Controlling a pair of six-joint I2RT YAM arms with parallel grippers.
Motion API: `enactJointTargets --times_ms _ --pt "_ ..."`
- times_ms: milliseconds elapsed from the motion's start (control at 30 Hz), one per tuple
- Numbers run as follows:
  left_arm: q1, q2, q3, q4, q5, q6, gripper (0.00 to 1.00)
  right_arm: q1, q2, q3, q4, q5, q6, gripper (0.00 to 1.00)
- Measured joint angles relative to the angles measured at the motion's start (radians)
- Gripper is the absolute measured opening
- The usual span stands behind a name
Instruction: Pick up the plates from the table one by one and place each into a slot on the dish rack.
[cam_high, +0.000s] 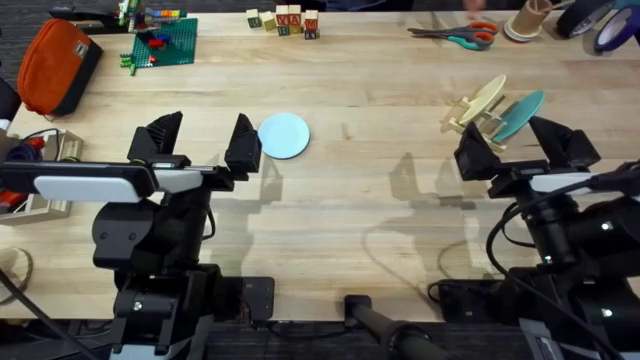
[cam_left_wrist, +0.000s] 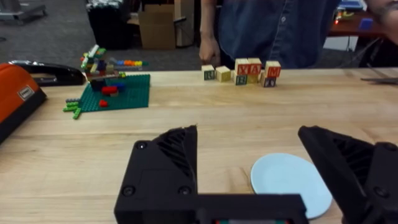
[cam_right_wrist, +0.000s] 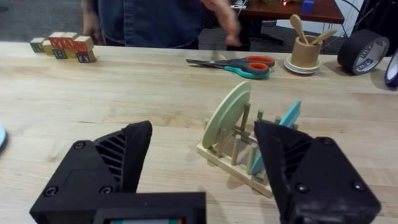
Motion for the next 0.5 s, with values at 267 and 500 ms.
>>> enactJointTargets --times_ms 267,500 --pt "0.000 0.000 0.000 -0.003 0.000 0.000 0.994 -0.001 0.000 0.001 -0.011 0.000 0.000 0.992" --pt "0.000 0.000 0.000 -0.003 0.000 0.000 0.994 -0.001 0.000 0.002 -0.008 0.001 0.000 0.994"
